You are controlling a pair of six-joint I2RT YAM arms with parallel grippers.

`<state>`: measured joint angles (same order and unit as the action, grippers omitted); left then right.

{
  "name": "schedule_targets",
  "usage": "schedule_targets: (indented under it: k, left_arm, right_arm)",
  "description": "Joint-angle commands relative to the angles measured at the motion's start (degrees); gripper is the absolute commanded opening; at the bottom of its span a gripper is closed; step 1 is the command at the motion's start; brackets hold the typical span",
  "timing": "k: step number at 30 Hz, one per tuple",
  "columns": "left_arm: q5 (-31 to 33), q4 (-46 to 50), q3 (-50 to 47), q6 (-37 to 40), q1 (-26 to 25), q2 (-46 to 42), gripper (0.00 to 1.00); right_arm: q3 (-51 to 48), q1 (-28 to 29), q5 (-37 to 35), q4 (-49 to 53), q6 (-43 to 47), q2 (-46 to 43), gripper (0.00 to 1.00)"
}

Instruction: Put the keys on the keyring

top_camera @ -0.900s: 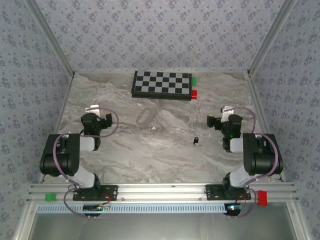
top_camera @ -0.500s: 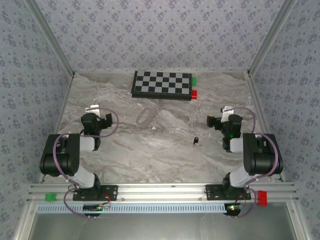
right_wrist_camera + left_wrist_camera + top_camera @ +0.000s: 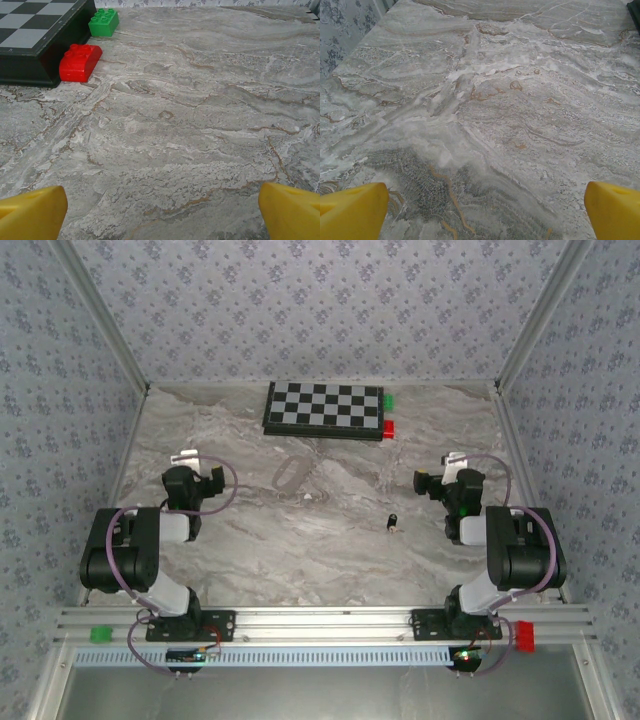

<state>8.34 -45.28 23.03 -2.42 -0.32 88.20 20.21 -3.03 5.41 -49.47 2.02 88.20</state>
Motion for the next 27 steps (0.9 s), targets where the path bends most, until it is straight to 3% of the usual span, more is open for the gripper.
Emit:
schedule_targets:
  k: [1, 22, 27]
  left_arm:
    - [-0.58, -2.18, 0.13, -0.13, 0.4, -0.29, 1.0]
    - [-0.56, -2.16, 0.24, -0.25, 0.38, -0.19, 1.0]
    - [3.25, 1.39, 0.8, -1.67, 0.4, -3.22, 1.0]
  right_arm:
    - [1.22, -0.07, 0.48, 0.08, 0.61, -0.47, 1.0]
    - [1.26, -0.11, 0.48, 0.09, 0.53, -0.49, 1.0]
    - [0.75, 1.89, -7.38, -0.52, 0.28, -1.4, 1.0]
